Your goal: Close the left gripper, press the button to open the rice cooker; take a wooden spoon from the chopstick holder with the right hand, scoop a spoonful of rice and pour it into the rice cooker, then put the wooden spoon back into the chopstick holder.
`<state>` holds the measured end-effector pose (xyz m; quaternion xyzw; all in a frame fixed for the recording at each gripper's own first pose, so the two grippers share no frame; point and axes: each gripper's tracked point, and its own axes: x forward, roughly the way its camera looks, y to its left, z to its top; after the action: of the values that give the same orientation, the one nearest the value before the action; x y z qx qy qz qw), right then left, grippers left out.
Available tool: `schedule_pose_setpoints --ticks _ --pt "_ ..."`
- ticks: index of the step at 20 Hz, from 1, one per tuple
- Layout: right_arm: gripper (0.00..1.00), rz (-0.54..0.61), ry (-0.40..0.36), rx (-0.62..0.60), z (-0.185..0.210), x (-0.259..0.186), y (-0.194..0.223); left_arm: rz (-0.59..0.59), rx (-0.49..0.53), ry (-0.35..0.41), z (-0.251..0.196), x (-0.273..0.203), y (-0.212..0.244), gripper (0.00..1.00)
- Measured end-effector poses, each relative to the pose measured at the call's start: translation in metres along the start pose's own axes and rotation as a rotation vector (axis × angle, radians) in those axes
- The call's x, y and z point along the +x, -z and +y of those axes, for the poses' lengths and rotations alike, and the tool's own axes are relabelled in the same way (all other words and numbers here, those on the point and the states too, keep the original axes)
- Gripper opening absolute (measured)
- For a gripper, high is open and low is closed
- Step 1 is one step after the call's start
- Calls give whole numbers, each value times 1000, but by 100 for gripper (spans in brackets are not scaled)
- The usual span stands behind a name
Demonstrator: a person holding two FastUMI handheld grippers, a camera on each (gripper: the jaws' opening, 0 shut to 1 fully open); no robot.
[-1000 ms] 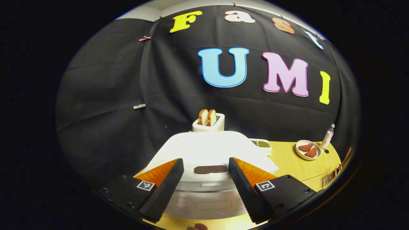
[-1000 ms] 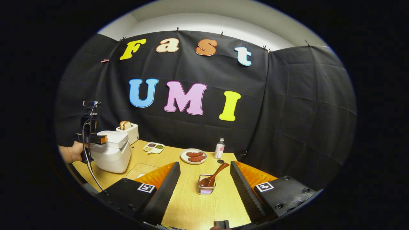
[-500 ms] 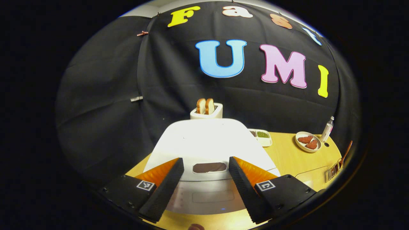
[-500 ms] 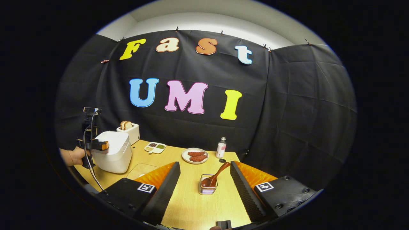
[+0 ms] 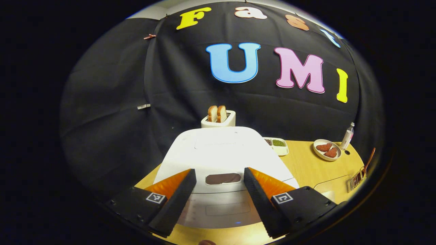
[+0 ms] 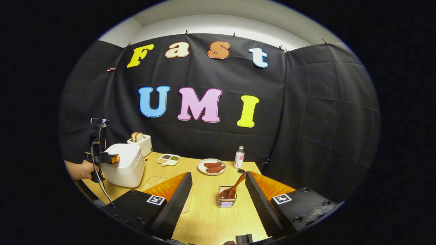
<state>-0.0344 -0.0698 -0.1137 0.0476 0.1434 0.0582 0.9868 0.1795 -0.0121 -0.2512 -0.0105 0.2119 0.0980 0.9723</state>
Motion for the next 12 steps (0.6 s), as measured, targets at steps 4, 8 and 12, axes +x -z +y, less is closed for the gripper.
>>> schedule_pose_setpoints --ticks 4,8,12 --pt "98 -3 -2 15 -2 4 -2 -122 12 55 -6 -29 -37 95" --pt "98 -19 -15 15 1 8 -11 -227 31 114 -16 -71 -70 95" --pt "98 -40 -28 12 4 11 -21 -310 11 168 -24 -121 -95 95"
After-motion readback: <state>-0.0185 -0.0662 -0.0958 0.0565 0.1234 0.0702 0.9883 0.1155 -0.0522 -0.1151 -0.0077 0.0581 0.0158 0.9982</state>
